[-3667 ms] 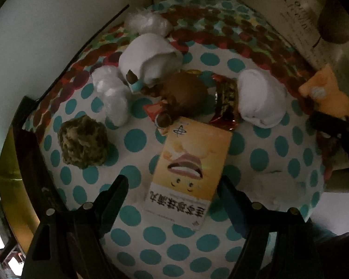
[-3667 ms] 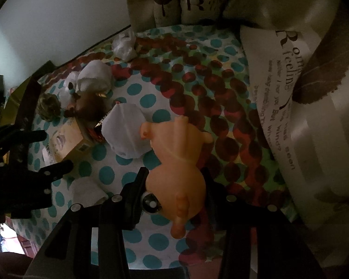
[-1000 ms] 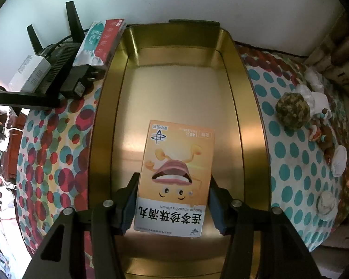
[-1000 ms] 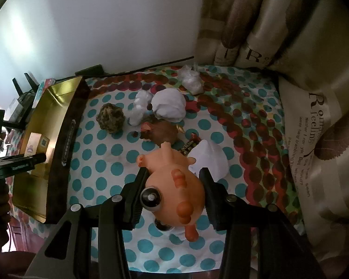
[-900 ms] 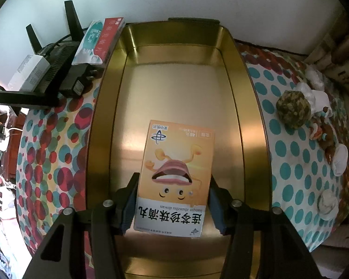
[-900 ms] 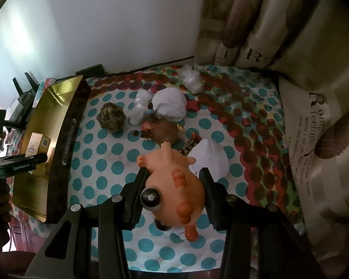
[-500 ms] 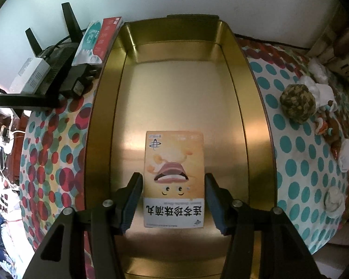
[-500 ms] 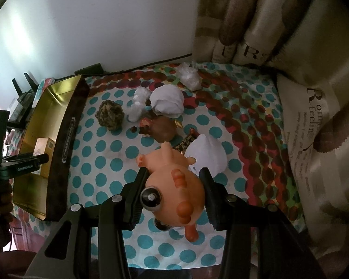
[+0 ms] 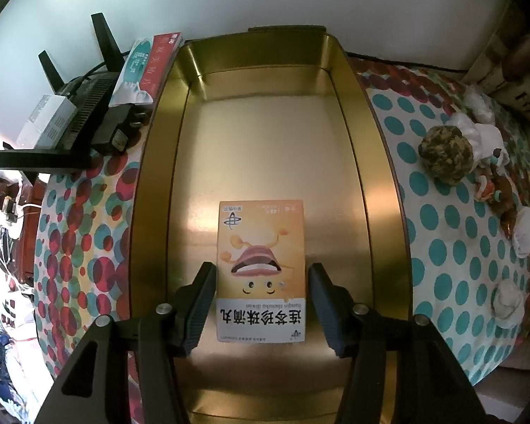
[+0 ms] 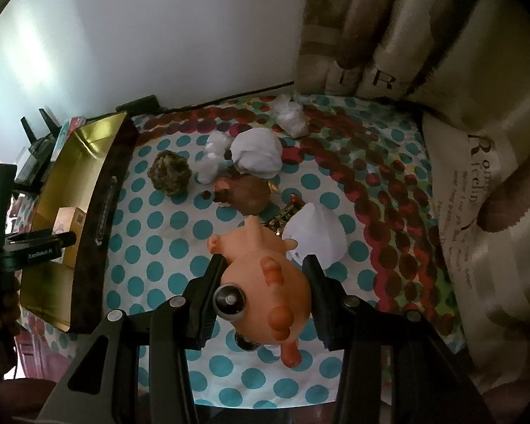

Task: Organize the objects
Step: 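Carry box into gold tray and open left tool while right tool holds pig, then carry orange pig toy over gold tray and open right tool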

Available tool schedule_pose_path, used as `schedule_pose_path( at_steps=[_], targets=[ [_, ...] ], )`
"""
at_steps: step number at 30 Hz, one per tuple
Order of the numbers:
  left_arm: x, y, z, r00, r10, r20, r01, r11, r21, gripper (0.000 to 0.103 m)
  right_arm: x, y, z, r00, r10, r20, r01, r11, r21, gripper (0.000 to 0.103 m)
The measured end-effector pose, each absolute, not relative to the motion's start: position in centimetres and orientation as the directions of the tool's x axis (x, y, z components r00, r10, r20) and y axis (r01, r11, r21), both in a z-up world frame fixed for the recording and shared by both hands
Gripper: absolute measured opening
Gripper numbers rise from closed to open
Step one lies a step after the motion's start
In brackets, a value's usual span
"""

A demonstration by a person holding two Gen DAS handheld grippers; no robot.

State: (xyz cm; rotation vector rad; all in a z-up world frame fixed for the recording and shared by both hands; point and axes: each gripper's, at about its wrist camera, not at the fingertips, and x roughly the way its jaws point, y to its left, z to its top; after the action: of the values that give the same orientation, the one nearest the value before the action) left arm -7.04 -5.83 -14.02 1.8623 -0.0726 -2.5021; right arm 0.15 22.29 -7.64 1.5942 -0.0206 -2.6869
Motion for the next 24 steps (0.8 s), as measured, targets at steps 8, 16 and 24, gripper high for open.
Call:
schedule_pose_path(
  at_steps=[8,16,24],
  targets=[
    [-5.9,-6.4,-12.6,-0.306,-0.042,-0.951,-0.001,-0.999,0.045,0.055,-0.7,19.9,-7.6,-0.476,-0.053,-0.878,0.085,-0.996,0.015,0.042],
    [-3.3,-8.3,-10.4,-0.353,-0.066,-0.933,0.047,-0.997,0.053,0.055,-1.7,15.7,-7.9,-0.458,-0.13,-0.879,0.232,-0.972,0.023,0.042],
    [-1.1,-10.1,-8.2,-0.396,-0.101,-0.913,0.12,-0.991,0.057,0.055,-3.0,9.4,-7.7,-0.426,-0.25,-0.87,0.42,-0.906,0.055,0.042]
  ],
)
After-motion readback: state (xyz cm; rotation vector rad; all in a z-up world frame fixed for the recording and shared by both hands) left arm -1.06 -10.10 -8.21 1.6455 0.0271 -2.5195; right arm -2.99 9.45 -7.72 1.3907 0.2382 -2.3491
